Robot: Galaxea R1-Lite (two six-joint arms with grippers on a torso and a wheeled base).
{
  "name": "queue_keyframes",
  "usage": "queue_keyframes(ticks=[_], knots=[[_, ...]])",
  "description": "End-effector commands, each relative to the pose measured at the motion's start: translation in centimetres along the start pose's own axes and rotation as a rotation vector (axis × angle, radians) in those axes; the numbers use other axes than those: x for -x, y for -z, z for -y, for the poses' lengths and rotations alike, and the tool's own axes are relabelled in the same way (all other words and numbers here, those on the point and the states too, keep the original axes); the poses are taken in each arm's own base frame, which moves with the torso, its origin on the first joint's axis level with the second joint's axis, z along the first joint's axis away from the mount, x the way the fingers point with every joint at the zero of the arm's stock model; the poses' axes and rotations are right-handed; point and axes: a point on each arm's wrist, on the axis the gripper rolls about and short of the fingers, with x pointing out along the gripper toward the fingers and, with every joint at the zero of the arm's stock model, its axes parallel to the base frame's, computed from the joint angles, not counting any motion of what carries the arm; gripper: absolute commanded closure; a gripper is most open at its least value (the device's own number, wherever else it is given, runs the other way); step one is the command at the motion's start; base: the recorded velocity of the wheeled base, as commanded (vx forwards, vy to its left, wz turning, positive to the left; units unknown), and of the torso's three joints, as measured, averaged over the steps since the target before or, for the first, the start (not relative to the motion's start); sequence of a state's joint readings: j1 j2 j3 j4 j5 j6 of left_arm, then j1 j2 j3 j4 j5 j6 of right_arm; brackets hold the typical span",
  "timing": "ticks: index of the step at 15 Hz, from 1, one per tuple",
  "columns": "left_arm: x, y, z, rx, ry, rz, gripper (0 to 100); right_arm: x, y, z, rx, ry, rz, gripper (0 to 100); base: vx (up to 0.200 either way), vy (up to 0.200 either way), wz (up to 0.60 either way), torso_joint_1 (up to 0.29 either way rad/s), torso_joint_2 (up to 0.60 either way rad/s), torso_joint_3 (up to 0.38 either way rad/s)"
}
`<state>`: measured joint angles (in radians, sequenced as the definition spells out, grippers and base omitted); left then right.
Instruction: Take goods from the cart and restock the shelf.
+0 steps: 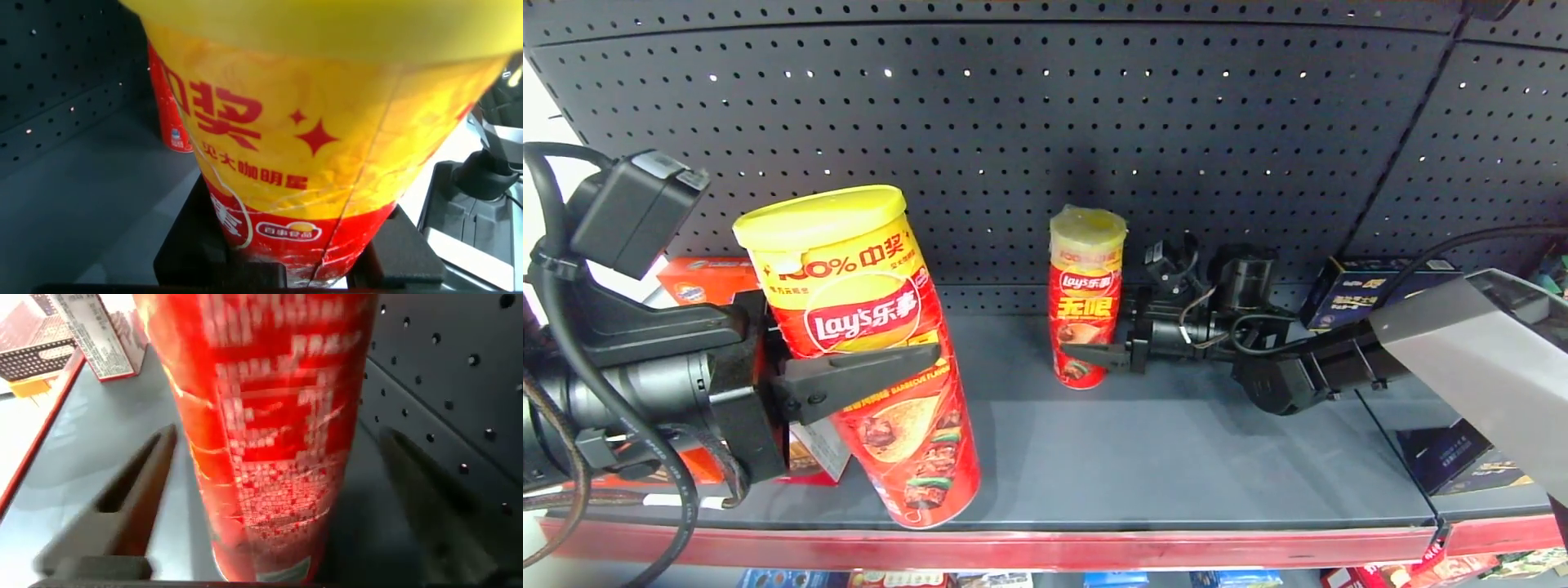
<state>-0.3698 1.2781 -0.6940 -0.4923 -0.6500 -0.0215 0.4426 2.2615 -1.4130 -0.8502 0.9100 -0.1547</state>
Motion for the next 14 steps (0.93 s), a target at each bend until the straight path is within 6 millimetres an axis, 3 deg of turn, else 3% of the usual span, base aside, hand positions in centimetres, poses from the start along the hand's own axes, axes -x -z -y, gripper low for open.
queue_keyframes(ticks=[1,6,10,11,14], knots=[[0.0,0.0,0.0,0.000,-0.001,0.000,100,-0.8,0.5,-0.2,0.003,-0.007,0.007,100,0.000,0.000,0.00,0.000,0.00,0.000],[0.2,0.3,0.1,0.006,-0.004,-0.005,100,-0.9,0.3,-0.8,0.007,-0.008,0.011,100,0.000,0.000,0.00,0.000,0.00,0.000],[0.2,0.3,0.1,0.005,-0.004,-0.004,100,-0.4,-1.4,-2.2,0.028,-0.019,0.031,100,0.000,0.000,0.00,0.000,0.00,0.000],[0.3,0.1,0.0,0.001,-0.007,0.002,100,0.5,-3.2,-3.7,0.035,-0.029,0.039,100,0.000,0.000,0.00,0.000,0.00,0.000],[0.9,0.0,-0.4,-0.003,-0.041,0.009,100,1.6,-5.2,-7.8,0.021,-0.064,0.032,100,0.000,0.000,0.00,0.000,0.00,0.000]])
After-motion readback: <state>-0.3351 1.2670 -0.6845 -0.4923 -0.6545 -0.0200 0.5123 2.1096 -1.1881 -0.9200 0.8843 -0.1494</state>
